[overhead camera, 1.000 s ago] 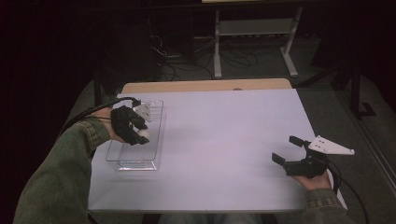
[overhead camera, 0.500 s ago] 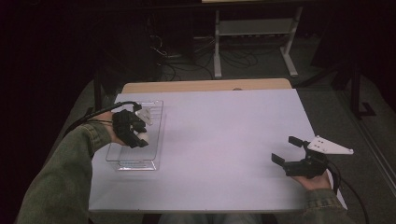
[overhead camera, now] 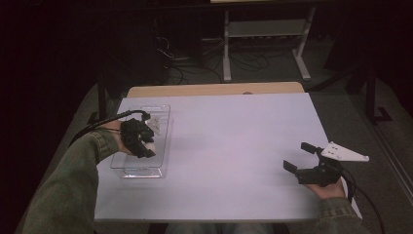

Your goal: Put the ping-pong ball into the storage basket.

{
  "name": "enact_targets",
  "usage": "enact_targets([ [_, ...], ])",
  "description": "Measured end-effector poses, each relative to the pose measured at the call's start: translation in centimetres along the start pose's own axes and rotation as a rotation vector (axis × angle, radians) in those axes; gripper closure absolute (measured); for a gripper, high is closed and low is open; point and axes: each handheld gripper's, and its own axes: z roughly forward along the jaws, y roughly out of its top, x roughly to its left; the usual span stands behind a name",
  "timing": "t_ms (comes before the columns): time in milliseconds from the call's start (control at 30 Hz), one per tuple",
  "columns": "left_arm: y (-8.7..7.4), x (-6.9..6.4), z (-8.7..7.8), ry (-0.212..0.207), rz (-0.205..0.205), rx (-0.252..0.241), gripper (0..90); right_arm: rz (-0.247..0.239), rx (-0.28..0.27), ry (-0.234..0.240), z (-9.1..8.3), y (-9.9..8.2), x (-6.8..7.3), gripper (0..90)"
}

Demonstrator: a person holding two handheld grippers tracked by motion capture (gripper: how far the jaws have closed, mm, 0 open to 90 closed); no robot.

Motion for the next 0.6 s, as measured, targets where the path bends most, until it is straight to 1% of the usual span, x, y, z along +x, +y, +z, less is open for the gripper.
enact_targets([
  [133, -0.1, 0.0, 0.5, -0.005, -0.011, -0.003, 50.9, 0.001, -0.001, -0.002, -0.1, 0.0, 0.0, 0.0],
  [267, 0.0, 0.0, 1.0, -0.009, -0.002, 0.002, 50.9, 0.001, -0.003, -0.004, -0.2, 0.0, 0.1, 0.0],
  [367, -0.1, 0.1, 1.2, -0.021, -0.014, -0.013, 50.9, 0.002, -0.003, -0.005, -0.2, 0.0, 0.1, 0.0],
  [433, -0.1, 0.2, 1.5, -0.023, -0.009, -0.011, 50.9, 0.0, -0.005, -0.006, -0.3, 0.0, 0.0, 0.0],
  [533, -0.1, 0.3, 1.8, -0.027, -0.011, -0.001, 50.9, 0.003, -0.004, -0.009, -0.4, -0.1, 0.0, 0.0],
  [600, 0.0, 0.4, 2.0, -0.03, -0.014, -0.003, 50.9, 0.003, -0.005, -0.011, -0.4, -0.1, 0.0, 0.0],
])
